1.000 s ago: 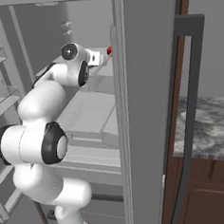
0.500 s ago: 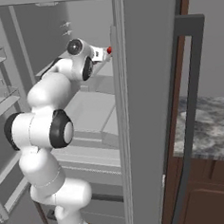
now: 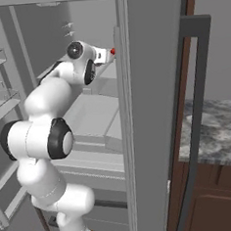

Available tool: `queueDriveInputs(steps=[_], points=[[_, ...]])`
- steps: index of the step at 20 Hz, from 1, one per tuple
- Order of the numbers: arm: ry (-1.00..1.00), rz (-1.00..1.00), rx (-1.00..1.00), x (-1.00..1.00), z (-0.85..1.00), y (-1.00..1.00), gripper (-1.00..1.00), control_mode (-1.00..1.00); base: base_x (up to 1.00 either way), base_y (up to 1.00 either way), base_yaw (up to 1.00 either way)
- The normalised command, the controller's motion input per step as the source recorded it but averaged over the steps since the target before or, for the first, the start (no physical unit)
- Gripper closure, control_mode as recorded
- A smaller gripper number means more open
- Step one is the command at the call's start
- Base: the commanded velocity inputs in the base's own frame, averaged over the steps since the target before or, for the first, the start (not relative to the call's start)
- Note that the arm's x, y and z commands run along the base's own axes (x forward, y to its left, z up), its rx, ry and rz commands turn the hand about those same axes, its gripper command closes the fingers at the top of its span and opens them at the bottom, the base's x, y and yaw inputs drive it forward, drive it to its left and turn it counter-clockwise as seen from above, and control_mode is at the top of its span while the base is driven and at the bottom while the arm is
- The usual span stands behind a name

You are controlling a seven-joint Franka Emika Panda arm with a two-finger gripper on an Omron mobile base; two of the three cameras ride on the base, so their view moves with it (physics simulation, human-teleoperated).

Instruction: Place the peach in the correct fridge rack based on whether it is a fruit or vegetable. Finally, close the fridge door.

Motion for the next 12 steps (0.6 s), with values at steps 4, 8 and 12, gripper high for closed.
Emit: queueDriveInputs(steps=[4,8,12], points=[[-0.01,0.00,0.00,-0.62,0.26,0.00,-1.00,-1.00,0.00,0.00,0.00],[0.00,0.00,0.00,-0.99,0.02,0.00,-1.00,-1.00,0.00,0.00,0.00],[0.00,0.00,0.00,-1.00,0.00,0.00,-1.00,-1.00,0.00,0.00,0.00]])
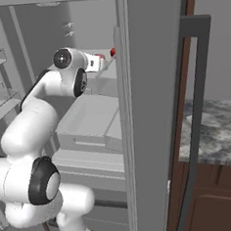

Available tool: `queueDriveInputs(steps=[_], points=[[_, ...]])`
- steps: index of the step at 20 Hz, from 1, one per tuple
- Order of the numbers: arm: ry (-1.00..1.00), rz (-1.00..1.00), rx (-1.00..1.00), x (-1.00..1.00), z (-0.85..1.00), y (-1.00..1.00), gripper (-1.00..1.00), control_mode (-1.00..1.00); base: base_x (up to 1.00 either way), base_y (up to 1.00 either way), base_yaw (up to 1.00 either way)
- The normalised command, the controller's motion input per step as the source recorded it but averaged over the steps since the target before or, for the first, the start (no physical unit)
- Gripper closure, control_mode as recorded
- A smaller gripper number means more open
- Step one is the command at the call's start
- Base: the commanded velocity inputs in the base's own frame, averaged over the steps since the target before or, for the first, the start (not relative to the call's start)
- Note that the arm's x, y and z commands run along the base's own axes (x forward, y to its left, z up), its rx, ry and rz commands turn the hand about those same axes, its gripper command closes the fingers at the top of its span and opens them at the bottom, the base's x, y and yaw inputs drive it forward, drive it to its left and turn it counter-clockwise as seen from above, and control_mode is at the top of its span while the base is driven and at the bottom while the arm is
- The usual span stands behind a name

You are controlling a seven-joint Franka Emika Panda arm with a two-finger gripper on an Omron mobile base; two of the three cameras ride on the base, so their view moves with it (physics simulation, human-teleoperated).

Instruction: Place the peach in the correct fridge rack based on whether it is a fruit or vegetable. Finally, close the fridge door.

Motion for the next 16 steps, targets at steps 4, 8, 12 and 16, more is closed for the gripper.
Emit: queueDriveInputs(steps=[4,8,12,16], points=[[0.00,0.00,0.00,-1.00,-0.01,0.00,-1.00,-1.00,0.00,0.00,0.00],[0.06,0.00,0.00,-1.00,-0.28,0.00,-1.00,-1.00,0.00,0.00,0.00],[0.23,0.00,-0.01,-0.62,-0.42,0.00,-1.00,-1.00,0.00,0.00,0.00],[0.23,0.00,0.00,-0.37,-0.26,0.00,-1.00,-1.00,0.00,0.00,0.00]])
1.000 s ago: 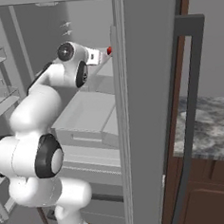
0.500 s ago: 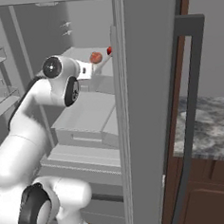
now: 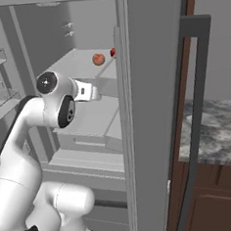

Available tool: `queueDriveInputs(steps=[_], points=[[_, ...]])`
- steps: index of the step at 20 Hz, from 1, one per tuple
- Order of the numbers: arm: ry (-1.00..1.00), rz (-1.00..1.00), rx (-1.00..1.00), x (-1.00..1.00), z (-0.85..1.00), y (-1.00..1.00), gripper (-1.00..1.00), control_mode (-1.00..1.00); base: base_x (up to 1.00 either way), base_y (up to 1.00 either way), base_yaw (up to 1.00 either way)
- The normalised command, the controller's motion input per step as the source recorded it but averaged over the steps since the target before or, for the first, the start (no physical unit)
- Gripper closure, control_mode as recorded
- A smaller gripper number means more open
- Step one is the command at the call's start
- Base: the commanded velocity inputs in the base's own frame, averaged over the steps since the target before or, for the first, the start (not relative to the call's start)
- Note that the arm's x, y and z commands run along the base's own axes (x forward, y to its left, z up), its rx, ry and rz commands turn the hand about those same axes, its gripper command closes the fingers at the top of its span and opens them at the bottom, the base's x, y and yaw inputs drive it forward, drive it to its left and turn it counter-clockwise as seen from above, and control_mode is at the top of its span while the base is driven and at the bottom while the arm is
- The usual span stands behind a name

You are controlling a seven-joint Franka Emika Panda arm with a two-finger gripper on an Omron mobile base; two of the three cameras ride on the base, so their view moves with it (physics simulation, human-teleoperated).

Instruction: Place the peach in the correct fridge rack based on whether it is a fruit or vegetable. Finally, close the fridge door.

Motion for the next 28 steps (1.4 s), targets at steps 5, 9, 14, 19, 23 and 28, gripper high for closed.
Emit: queueDriveInputs(steps=[5,9,14,19,23,28], points=[[0.05,0.00,0.00,-0.06,-0.01,0.00,-1.00,-1.00,0.00,0.00,0.00],[0.00,0.00,0.00,-0.01,-0.02,-0.01,-1.00,1.00,-0.04,-0.01,0.00],[0.00,0.00,0.00,0.00,0.00,0.00,-1.00,1.00,-0.51,0.00,-0.01],[0.00,0.00,0.00,0.00,0.00,0.00,-1.00,1.00,-0.59,0.00,-0.08],[0.00,0.00,0.00,0.00,0.00,0.00,-1.00,1.00,-0.45,0.00,-0.13],[0.00,0.00,0.00,0.00,0.00,0.00,-1.00,1.00,-0.46,0.00,-0.15]])
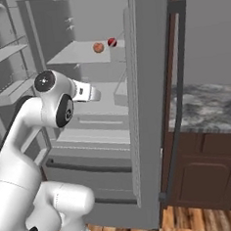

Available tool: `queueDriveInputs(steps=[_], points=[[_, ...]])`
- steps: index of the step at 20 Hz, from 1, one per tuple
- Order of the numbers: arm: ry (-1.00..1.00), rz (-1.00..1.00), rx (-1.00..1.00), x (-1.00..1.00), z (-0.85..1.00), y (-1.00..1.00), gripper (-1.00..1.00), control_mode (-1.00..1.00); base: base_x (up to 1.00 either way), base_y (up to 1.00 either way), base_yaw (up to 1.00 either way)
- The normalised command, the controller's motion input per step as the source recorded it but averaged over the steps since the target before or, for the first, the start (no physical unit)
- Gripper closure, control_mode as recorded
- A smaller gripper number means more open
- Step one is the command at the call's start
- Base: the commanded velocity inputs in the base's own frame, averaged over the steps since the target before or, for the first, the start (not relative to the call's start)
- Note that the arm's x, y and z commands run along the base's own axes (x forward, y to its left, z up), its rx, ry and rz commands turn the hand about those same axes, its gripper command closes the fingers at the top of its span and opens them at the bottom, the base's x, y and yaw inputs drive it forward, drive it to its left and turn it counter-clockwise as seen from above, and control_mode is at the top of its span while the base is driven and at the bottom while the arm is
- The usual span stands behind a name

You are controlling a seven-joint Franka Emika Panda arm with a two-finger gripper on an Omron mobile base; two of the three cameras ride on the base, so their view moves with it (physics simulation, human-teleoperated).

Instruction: Place the peach in the correct fridge rack based on whether it is a fruit or vegetable. Finally, close the fridge door.

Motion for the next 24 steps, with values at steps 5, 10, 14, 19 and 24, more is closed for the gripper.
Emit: queueDriveInputs(steps=[5,10,14,19,24], points=[[0.00,0.00,0.00,0.00,0.00,0.00,-1.00,1.00,-0.24,0.01,-0.10],[0.00,0.00,0.00,0.04,0.00,0.02,-1.00,-1.00,0.00,0.00,0.00],[0.00,0.00,0.00,0.02,0.00,0.00,-1.00,-1.00,0.00,0.00,0.00],[0.00,0.00,0.00,0.02,0.00,0.00,-1.00,-1.00,0.00,0.00,0.00],[0.00,0.01,0.00,-0.02,0.00,0.10,-1.00,-1.00,0.00,0.00,0.00]])
